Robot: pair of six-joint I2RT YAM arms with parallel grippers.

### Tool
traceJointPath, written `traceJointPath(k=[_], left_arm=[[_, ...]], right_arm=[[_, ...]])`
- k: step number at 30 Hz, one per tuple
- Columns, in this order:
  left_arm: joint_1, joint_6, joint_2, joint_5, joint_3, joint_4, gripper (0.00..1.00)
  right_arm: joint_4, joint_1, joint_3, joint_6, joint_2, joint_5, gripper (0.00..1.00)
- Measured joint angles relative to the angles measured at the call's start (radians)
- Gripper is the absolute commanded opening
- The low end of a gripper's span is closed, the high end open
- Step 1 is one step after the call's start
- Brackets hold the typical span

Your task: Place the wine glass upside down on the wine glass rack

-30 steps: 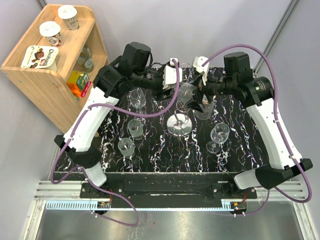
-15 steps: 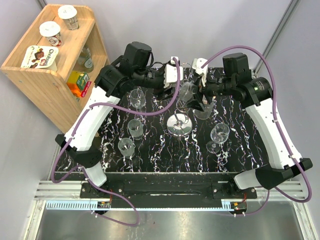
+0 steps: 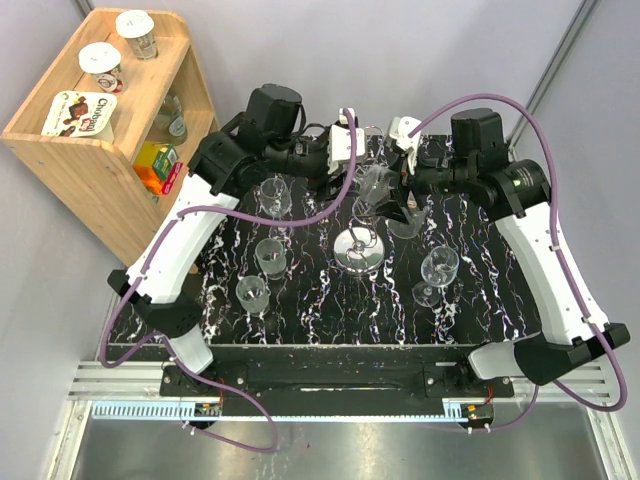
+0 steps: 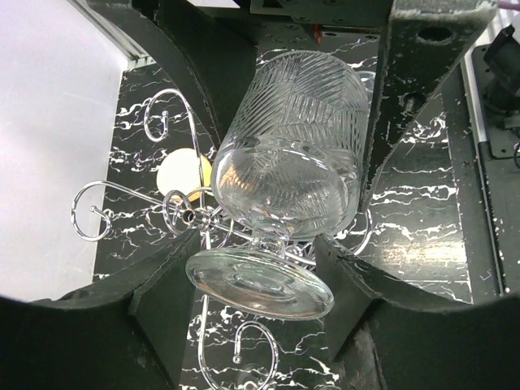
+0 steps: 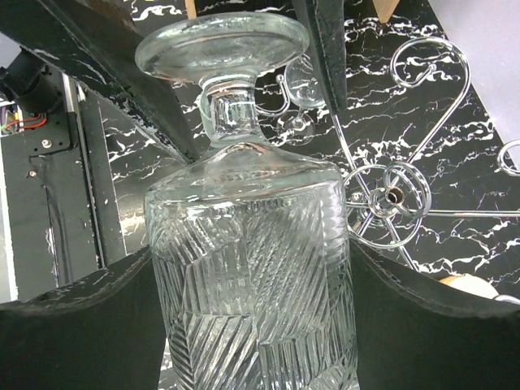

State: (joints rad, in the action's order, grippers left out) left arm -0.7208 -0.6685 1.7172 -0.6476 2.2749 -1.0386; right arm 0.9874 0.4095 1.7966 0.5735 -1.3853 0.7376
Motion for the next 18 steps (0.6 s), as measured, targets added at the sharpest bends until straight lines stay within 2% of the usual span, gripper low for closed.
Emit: traceJointPath(k=[4,6,11,14,18], left_arm=[[0.0,0.048,-0.007,-0.006,0.001,0.008,0.11],[0.0,0.069,-0.007,-0.009,0.005,0.008,0.27],[0.0,0.097,-0.007,-0.012,0.008,0.004,0.5],[-0.002,0.1,-0.007,-0.01,0.008,-0.007,0.57],[-0.006,0.095,-0.007,0.001,0.008,-0.011,0.61]], right_arm=[[-0.021,-0.003,-0.007,-0.017,0.014,0.019,0.24],[-0.029,-0.005,-0.013,-0.025,0.022,0.029,0.21],[-0.045,-0.006,-0.031,-0.041,0.031,0.043,0.14],[-0.051,-0.006,-0.044,-0.048,0.032,0.053,0.09],[-0.048,-0.005,-0.047,-0.046,0.031,0.055,0.05]])
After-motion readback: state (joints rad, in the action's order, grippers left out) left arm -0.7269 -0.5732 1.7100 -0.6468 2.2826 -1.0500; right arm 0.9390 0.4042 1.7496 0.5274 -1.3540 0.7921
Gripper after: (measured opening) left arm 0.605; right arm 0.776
